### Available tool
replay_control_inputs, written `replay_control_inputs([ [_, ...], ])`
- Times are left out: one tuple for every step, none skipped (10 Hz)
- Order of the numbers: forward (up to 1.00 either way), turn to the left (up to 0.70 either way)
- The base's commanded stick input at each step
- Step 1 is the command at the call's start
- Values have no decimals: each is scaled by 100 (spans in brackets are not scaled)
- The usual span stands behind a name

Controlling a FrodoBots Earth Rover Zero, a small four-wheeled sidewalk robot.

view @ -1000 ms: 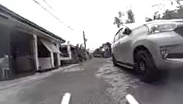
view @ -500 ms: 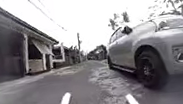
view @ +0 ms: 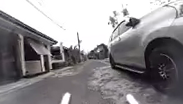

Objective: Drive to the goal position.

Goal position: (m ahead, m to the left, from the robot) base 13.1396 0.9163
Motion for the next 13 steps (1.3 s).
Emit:
replay_control_inputs([
  [85,0],
  [85,0],
  [85,0],
  [85,-20],
  [85,-34],
  [85,-34],
  [85,-34],
  [85,-4],
  [85,2],
  [85,0],
  [85,0],
  [85,0],
  [85,0],
])
